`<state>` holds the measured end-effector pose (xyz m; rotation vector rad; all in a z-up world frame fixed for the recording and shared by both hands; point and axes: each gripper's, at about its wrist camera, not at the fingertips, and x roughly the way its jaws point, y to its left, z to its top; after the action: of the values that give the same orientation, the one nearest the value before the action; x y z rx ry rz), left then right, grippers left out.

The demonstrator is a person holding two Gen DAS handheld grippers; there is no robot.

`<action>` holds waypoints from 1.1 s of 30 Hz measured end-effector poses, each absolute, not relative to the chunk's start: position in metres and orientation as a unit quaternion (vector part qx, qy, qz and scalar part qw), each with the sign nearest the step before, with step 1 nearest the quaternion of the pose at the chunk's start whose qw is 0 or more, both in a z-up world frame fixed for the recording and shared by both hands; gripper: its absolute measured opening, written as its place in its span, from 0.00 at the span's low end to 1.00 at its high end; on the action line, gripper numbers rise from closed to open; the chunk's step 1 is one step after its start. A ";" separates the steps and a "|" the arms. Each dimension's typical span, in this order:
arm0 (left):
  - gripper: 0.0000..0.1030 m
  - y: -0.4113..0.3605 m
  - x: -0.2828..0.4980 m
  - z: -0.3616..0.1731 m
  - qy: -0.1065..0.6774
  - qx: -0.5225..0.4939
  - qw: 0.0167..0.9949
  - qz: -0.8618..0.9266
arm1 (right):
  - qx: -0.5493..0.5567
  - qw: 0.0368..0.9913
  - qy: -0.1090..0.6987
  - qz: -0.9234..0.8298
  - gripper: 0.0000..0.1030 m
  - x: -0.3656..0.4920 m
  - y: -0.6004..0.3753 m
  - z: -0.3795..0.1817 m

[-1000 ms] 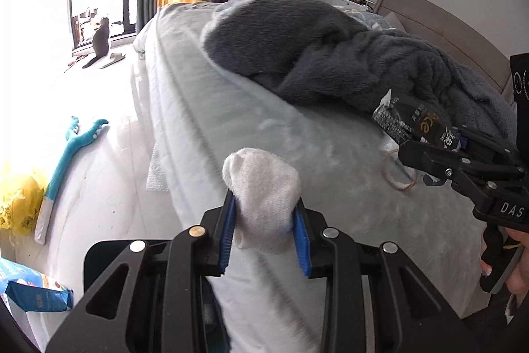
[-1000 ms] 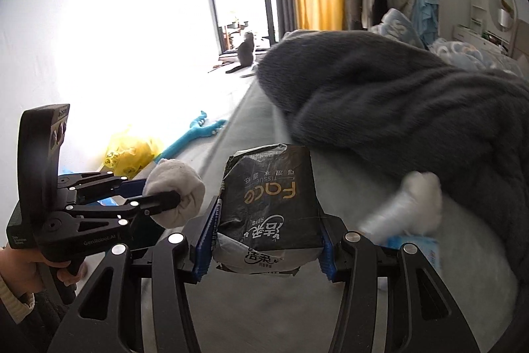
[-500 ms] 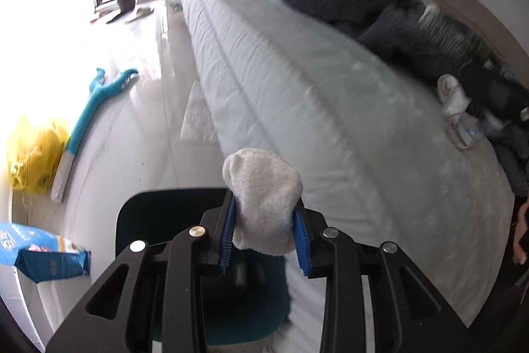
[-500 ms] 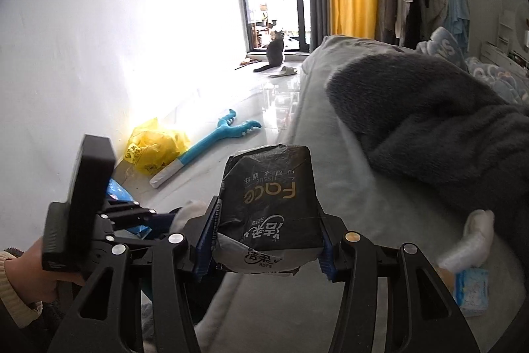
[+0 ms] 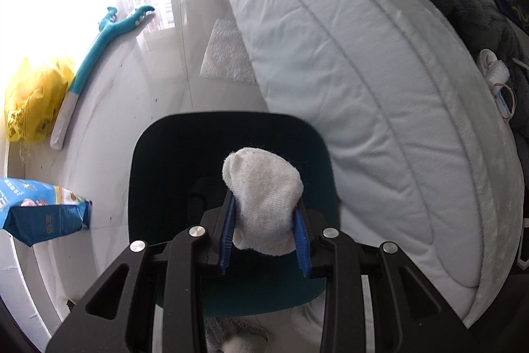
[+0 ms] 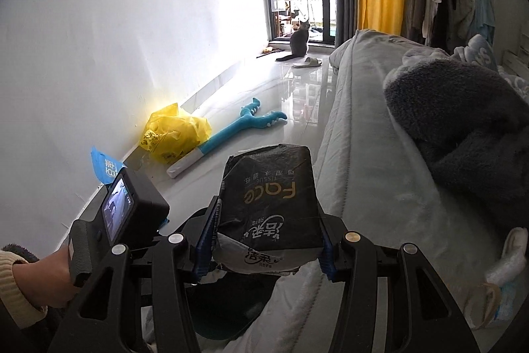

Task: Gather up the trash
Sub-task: 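Open the left tool dropping the sock ball while the right tool drops the snack bag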

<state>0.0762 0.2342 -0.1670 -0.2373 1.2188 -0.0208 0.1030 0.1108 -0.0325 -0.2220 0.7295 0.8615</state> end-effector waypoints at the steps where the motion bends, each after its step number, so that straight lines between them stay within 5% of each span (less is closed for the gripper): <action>1: 0.33 0.236 0.076 -0.169 0.575 -0.112 0.810 -0.010 | -0.107 0.837 0.347 0.409 0.51 0.102 0.115 -0.034; 9: 0.36 0.251 0.064 -0.183 0.611 -0.113 0.783 -0.009 | -0.110 0.827 0.365 0.414 0.51 0.099 0.142 -0.046; 16: 0.66 0.269 0.054 -0.177 0.611 -0.116 0.783 0.001 | -0.122 0.813 0.391 0.414 0.50 0.100 0.162 -0.067; 21: 0.75 0.282 0.047 -0.169 0.603 -0.116 0.789 0.017 | -0.113 0.802 0.416 0.413 0.50 0.102 0.175 -0.081; 33: 0.81 0.313 0.029 -0.108 0.488 -0.117 0.864 0.045 | -0.113 0.779 0.473 0.396 0.50 0.111 0.202 -0.126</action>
<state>0.0290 0.3126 -0.1076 -0.2448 1.0220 0.0934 0.1111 0.2023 -0.1260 -0.2433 1.0231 0.8553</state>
